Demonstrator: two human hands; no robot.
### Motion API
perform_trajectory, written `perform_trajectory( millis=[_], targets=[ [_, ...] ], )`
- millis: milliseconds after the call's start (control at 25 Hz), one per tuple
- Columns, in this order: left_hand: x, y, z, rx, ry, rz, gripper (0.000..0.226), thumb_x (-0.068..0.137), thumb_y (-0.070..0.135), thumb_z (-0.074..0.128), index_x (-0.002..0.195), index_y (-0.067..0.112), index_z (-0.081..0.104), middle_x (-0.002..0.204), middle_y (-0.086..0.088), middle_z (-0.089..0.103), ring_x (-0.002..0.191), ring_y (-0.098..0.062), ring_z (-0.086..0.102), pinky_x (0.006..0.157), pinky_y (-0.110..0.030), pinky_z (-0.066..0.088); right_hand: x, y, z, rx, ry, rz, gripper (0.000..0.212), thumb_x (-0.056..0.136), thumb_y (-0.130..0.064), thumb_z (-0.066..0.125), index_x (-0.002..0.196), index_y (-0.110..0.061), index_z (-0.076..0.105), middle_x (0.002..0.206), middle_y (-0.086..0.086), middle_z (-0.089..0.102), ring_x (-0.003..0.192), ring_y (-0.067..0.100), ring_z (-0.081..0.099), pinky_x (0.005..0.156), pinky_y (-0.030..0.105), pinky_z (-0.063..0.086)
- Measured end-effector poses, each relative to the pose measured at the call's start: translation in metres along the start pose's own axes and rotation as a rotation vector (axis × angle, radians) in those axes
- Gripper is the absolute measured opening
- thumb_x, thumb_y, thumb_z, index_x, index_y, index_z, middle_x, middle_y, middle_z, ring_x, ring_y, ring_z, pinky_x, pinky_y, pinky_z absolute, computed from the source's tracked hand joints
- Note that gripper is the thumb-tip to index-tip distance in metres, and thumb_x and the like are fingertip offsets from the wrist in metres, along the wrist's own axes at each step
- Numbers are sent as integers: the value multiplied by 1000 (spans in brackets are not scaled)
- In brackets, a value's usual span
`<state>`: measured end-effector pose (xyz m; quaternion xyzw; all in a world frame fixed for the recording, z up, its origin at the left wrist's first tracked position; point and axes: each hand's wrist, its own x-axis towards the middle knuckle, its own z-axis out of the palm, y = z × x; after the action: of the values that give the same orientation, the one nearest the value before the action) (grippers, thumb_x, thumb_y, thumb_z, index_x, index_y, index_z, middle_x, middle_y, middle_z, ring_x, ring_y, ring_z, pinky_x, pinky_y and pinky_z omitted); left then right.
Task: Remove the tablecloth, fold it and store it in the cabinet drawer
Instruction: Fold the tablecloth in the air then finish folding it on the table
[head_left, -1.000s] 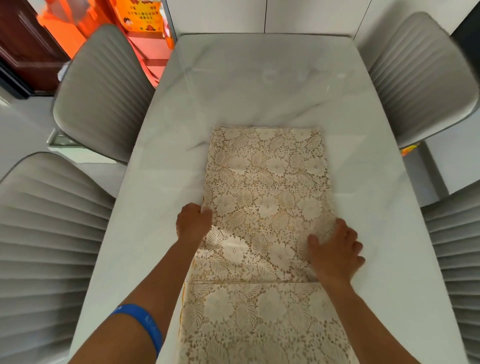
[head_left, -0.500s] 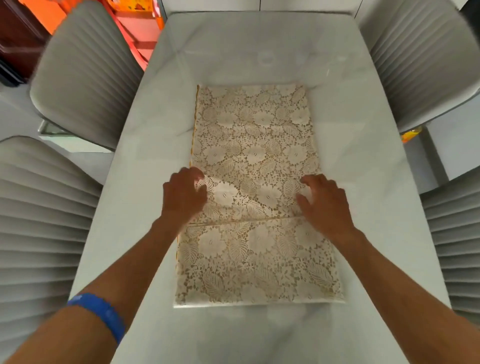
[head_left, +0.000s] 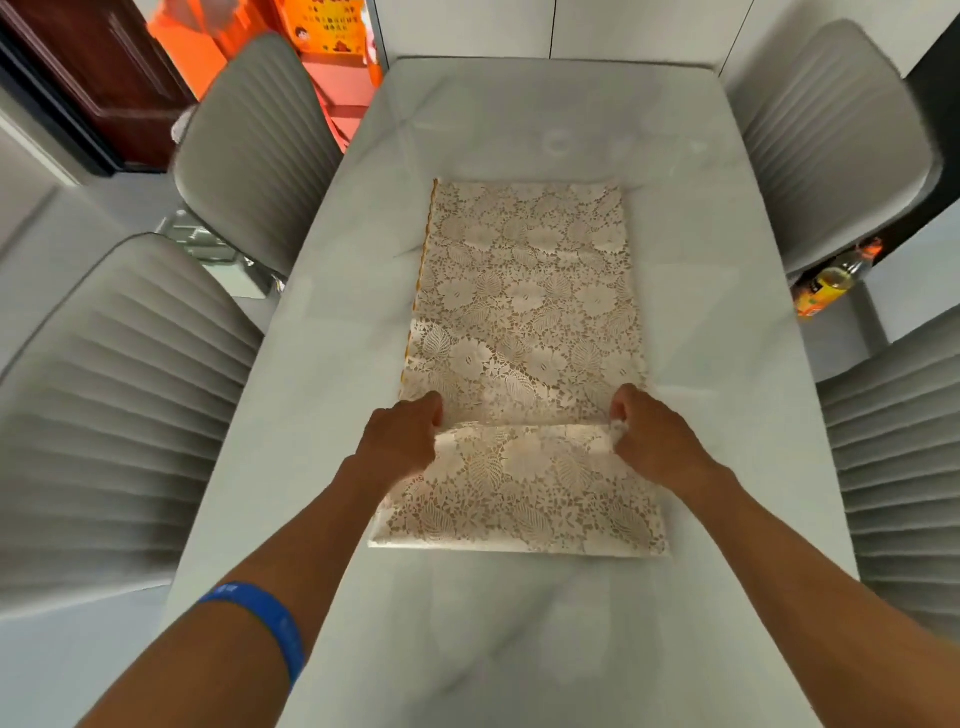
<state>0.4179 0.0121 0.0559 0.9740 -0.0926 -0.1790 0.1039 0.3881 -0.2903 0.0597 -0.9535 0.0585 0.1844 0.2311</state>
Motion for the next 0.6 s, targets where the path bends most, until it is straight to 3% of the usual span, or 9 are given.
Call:
perform_trajectory(
  millis=[120,240,280,360,400,440,520,600],
  targets=[
    [-69,13,-21,-73,118,55,26,88,8,55,101,29,61,89,12,66,82,-18,66,77,-31,41,-83,-4,-7,121,172,-77,33,79,0,60,99,-26,58,70,-13,50,63,8,49,55,25,36],
    [-168,11,-13,-81,150,195,31,85,5,54,92,33,65,87,14,66,78,-13,63,75,-26,37,-191,-2,16,-32,285,-151,28,73,3,64,81,-24,64,69,-17,45,67,14,49,64,30,35],
    [-199,7,-4,-69,56,232,33,83,4,54,93,33,65,91,14,67,83,-12,64,77,-25,37,-222,2,29,-122,249,-118,28,72,3,63,81,-24,64,76,-13,48,73,19,53,65,32,35],
    [-239,-5,22,-5,-269,250,33,81,12,57,103,35,65,110,16,64,104,-10,61,89,-23,38,-269,9,58,-337,-42,-20,37,75,-6,57,103,-30,62,109,-7,53,105,24,55,75,35,36],
    [-248,-10,33,-51,-398,195,33,82,20,60,110,36,63,121,17,61,113,-9,57,95,-24,39,-280,14,69,-392,-191,29,46,78,-12,55,118,-34,57,132,-8,46,122,22,47,86,35,37],
    [-251,-13,41,-165,-435,109,34,83,27,62,116,36,61,128,16,58,116,-9,55,99,-25,40,-283,13,75,-358,-238,50,53,81,-17,54,130,-37,50,147,-11,36,133,19,39,96,35,36],
    [-240,-17,55,-400,-210,-119,42,89,32,59,130,30,53,139,5,51,122,-17,51,103,-32,42,-265,-1,77,-175,-75,5,57,89,-24,53,143,-35,40,159,-10,26,142,17,31,108,34,33],
    [-230,-17,68,-359,-47,-280,53,93,32,55,142,20,39,143,-6,42,128,-27,42,104,-40,40,-241,-16,88,-81,47,-25,61,96,-32,49,152,-30,26,164,-3,17,148,22,22,115,38,31]
  ],
)
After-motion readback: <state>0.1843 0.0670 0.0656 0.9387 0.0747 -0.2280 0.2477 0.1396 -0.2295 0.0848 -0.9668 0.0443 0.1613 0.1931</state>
